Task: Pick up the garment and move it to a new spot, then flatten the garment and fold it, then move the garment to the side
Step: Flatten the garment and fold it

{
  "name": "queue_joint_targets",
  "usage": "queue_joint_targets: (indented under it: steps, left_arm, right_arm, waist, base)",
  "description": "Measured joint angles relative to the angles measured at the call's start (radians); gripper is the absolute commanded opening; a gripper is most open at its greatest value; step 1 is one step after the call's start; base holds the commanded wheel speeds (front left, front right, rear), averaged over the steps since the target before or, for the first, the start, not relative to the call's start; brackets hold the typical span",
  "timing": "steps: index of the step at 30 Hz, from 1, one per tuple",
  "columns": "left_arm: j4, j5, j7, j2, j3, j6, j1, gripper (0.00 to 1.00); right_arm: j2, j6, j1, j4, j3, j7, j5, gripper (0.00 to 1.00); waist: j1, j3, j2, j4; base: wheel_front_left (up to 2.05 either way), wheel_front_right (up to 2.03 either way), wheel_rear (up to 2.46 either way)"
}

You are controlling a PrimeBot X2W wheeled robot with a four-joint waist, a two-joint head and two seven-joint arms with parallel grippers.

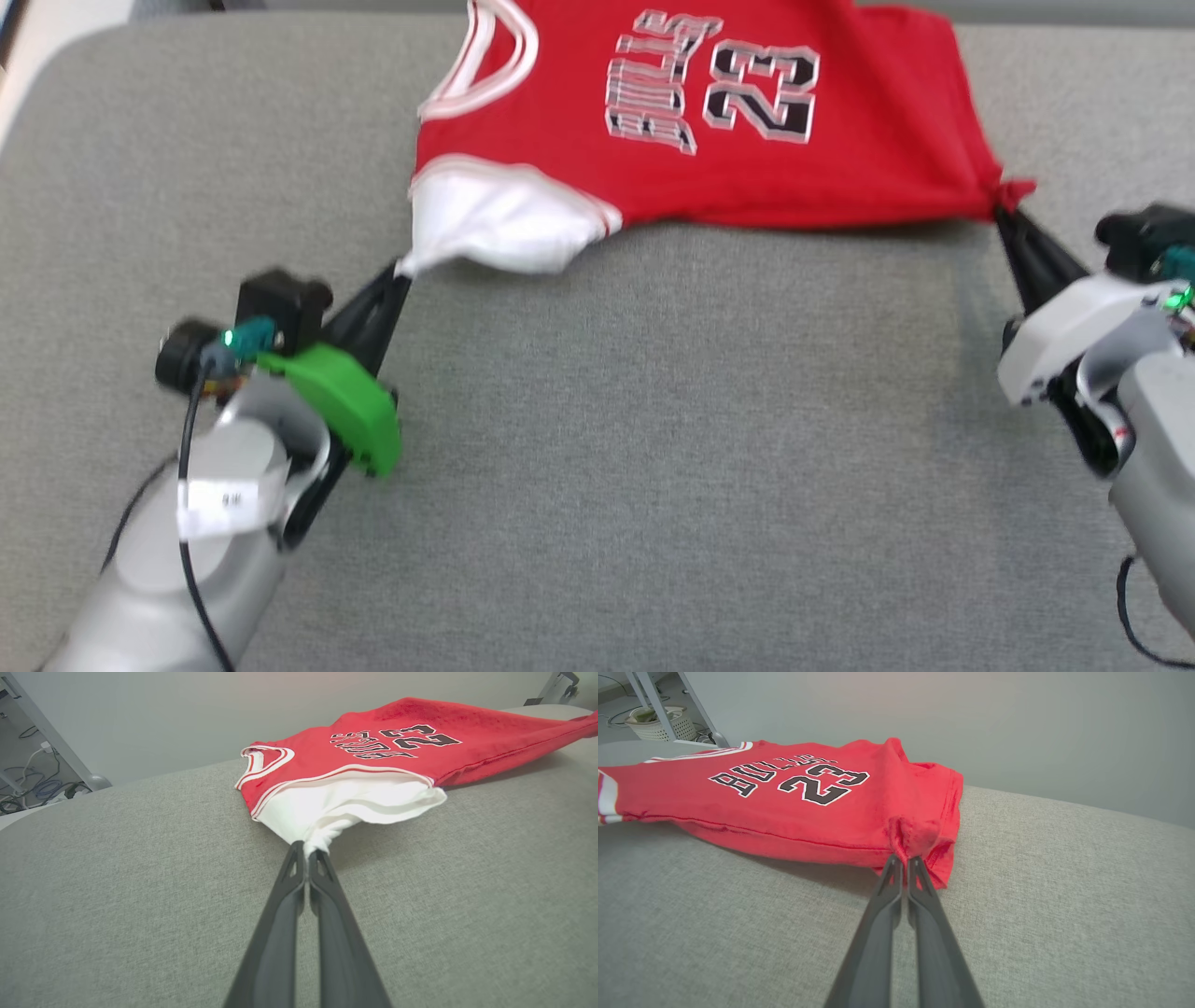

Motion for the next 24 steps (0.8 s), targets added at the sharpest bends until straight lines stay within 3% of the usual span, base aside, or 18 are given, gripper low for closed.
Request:
queue_joint_targets:
  steps: [9,24]
  left_arm:
    - [-0.102,-0.044,0.039,0.069,-0.014,0.018,0.208,0.0]
    - [-0.316,-0.098,0.141,0.163,-0.072,0.061,0.481,0.0]
  right_arm:
    - [0.015,0.0,0.122,0.003,0.026,0.0,-0.002,0.0]
    - [0.011,0.0,0.383,-0.034,-0.023,0.058,0.132,0.0]
  waist:
    - [0.0,-0.13,0.0,0.001]
    - [0.0,-0.286,0.0,0.014]
  base:
    - [0.0,0.0,0.0]
    - [0.0,0.0,0.0]
